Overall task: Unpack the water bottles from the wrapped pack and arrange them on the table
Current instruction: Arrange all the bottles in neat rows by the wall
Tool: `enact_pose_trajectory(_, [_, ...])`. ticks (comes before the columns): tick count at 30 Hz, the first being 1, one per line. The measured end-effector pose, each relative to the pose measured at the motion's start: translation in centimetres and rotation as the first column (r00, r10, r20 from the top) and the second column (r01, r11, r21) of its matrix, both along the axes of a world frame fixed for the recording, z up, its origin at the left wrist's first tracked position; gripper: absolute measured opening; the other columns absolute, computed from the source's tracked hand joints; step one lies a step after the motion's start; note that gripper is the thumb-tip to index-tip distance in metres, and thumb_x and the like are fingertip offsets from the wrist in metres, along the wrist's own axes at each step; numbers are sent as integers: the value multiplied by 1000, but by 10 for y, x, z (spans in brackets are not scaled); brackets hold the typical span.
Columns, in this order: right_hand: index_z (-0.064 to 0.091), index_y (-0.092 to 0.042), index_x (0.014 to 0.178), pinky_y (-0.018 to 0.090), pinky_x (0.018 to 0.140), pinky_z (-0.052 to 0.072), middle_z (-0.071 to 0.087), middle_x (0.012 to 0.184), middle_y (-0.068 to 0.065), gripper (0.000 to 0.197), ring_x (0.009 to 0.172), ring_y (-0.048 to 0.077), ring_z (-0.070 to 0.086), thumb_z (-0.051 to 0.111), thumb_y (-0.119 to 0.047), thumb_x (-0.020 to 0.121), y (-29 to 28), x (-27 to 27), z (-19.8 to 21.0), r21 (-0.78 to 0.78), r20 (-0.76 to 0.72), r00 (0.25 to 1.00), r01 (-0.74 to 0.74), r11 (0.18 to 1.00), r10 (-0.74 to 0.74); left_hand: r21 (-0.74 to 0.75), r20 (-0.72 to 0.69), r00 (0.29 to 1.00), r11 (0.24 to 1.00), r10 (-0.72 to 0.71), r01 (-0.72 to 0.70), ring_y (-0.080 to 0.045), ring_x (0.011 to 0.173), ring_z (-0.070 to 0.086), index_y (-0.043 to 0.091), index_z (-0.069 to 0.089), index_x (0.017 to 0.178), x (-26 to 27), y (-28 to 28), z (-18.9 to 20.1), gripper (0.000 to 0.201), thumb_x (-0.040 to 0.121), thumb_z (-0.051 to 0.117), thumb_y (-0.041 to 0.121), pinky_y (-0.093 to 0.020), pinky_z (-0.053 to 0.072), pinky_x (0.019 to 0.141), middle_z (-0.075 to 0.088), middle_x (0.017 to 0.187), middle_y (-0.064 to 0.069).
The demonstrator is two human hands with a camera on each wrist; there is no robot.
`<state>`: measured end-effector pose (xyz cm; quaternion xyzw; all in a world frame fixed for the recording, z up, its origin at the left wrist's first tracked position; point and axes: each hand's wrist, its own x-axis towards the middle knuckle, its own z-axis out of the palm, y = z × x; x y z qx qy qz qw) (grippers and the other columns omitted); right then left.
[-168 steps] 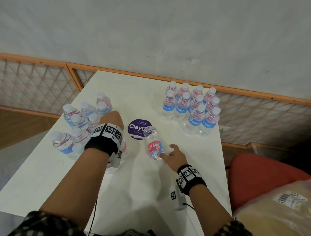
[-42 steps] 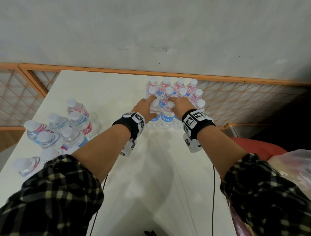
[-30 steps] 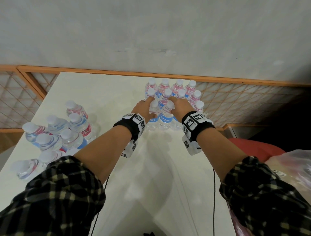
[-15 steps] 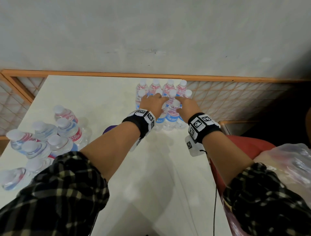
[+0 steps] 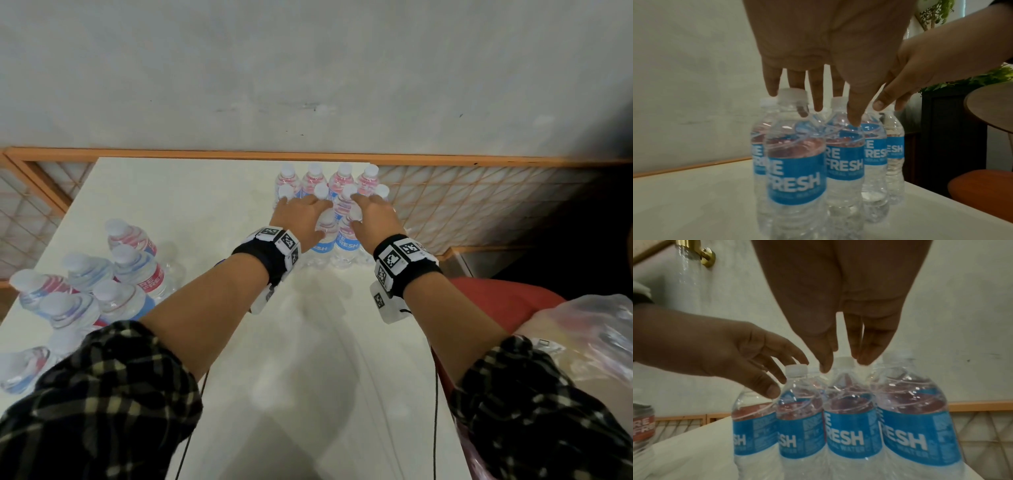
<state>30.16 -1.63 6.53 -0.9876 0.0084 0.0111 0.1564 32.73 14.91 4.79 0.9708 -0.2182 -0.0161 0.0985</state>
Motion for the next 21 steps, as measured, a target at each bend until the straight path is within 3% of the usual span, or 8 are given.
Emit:
enact_pose_trajectory(5, [39, -22, 142, 44, 100, 34, 54, 135, 7, 50, 127, 30, 36, 50, -21, 93, 26, 3, 5, -136, 50, 987, -145, 980, 153, 53, -80, 994, 996, 73, -69, -29, 120, 51, 28, 38, 140, 0, 34, -1, 60, 85, 62, 26, -40, 48, 92, 41, 140, -4])
enact_pose_trajectory(10, [46, -28, 138, 45, 100, 31, 57, 126, 11, 43, 125, 30, 38, 49, -26, 95, 42, 7, 2, -192, -33, 989, -146, 970, 143, 30, -134, 985, 994, 107, -104, -28, 121, 51, 28, 44, 137, 2, 37, -1, 57, 85, 65, 25, -38, 43, 96, 50, 138, -4])
enact_pose_trajectory(14, [49, -30, 135, 43, 99, 32, 55, 121, 14, 41, 123, 30, 39, 49, -26, 94, 42, 9, 2, -157, -55, 990, -133, 979, 126, 19, -127, 986, 994, 107, -106, -29, 118, 53, 25, 48, 134, 6, 36, -2, 54, 83, 67, 23, -37, 43, 92, 55, 132, -7])
enact_pose_trajectory(18, [51, -31, 133, 43, 99, 32, 56, 119, 14, 39, 121, 30, 40, 49, -27, 94, 43, 9, 2, -150, -55, 991, -129, 980, 122, 47, -97, 991, 995, 91, -87, -29, 111, 56, 23, 51, 130, 9, 32, -1, 48, 84, 66, 23, -32, 40, 81, 58, 125, -7])
enact_pose_trajectory(21, [50, -31, 132, 43, 99, 32, 57, 119, 13, 38, 121, 29, 41, 49, -26, 94, 44, 9, 1, -166, -54, 992, -124, 978, 116, 32, -113, 989, 996, 92, -89, -29, 111, 56, 22, 51, 129, 8, 32, -1, 48, 83, 66, 22, -32, 40, 81, 58, 125, -8])
